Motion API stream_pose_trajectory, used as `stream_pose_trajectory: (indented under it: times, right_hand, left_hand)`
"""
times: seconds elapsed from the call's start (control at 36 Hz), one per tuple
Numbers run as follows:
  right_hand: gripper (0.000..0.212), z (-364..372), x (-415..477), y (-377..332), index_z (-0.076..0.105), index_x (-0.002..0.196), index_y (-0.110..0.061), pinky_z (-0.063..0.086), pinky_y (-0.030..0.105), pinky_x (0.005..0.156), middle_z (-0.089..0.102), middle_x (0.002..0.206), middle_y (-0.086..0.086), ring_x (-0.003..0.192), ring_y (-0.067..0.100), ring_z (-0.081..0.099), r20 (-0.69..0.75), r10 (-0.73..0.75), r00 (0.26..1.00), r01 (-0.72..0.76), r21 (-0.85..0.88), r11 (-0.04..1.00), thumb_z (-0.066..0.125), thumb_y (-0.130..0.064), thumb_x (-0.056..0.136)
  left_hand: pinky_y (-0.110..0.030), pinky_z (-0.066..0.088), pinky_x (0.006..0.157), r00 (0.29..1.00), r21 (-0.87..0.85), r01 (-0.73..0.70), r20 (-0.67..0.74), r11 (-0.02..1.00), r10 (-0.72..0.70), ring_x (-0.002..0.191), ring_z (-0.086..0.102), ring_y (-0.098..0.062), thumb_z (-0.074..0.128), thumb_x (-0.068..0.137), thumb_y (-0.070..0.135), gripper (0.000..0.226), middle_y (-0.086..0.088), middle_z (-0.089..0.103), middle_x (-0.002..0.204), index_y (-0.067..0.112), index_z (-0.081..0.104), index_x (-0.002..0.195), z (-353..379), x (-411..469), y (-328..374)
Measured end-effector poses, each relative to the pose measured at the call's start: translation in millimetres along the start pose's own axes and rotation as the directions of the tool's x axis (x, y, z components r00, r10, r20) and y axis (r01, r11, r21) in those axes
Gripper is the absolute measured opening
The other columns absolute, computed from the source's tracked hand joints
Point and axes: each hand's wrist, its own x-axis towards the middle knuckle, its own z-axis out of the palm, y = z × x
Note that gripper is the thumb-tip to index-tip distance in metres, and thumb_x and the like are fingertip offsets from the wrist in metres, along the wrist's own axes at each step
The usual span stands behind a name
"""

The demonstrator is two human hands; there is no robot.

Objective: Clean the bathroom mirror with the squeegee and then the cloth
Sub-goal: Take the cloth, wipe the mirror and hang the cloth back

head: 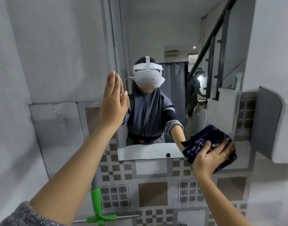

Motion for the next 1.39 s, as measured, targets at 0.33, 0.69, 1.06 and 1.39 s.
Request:
stream_pose_trajectory:
  times: [0.33, 0.69, 1.06, 1.39]
  right_hand:
    - [0.064, 59.8, -107.7, -29.5, 0.028, 0.143, -0.007, 0.011, 0.044, 0.116, 0.02, 0.152, 0.015, 0.142, 0.029, 0.012, 0.258, -0.441, 0.86, 0.462, -0.025, 0.886, 0.041, -0.042, 0.091]
    - [0.055, 78.9, -139.1, -30.4, 0.032, 0.141, -0.012, 0.018, 0.04, 0.116, 0.025, 0.15, 0.005, 0.145, 0.014, 0.007, 0.426, -0.779, 0.46, 0.845, 0.06, 0.532, 0.047, -0.031, 0.092]
    - [0.056, 65.1, -121.4, -31.3, 0.039, 0.136, -0.011, 0.022, 0.034, 0.115, 0.045, 0.142, 0.01, 0.135, 0.02, 0.033, 0.48, -0.822, 0.306, 0.877, 0.194, 0.44, 0.055, -0.032, 0.087]
    - [0.051, 47.1, -103.5, -28.4, 0.039, 0.137, -0.01, 0.024, 0.031, 0.115, 0.042, 0.143, 0.004, 0.138, 0.013, 0.029, 0.513, -0.818, 0.261, 0.786, 0.379, 0.489, 0.053, -0.026, 0.091]
  left_hand:
    - [-0.003, 0.015, 0.106, 0.992, 0.089, -0.106, 0.074, 0.99, 0.1, 0.141, 0.02, -0.018, 0.049, 0.094, 0.012, 0.055, -0.011, 0.022, 0.152, 0.005, 0.025, 0.142, -4.6, -38.1, -22.9]
    - [-0.02, 0.031, 0.109, 0.984, -0.034, 0.039, 0.173, 0.999, -0.033, 0.128, 0.041, -0.009, 0.052, 0.092, 0.014, 0.041, -0.003, 0.046, 0.138, 0.008, 0.047, 0.132, -21.0, -114.0, -26.9]
    - [-0.021, 0.043, 0.09, 0.896, -0.102, 0.368, 0.303, 0.924, -0.324, 0.1, 0.054, -0.009, 0.056, 0.09, 0.023, 0.025, -0.002, 0.061, 0.108, 0.009, 0.059, 0.111, -12.0, -187.2, -13.0]
    - [-0.021, 0.048, 0.076, 0.87, -0.108, 0.446, 0.286, 0.889, -0.402, 0.087, 0.057, -0.013, 0.054, 0.089, 0.012, 0.012, -0.003, 0.062, 0.095, 0.008, 0.06, 0.099, -4.6, -179.4, -9.4]
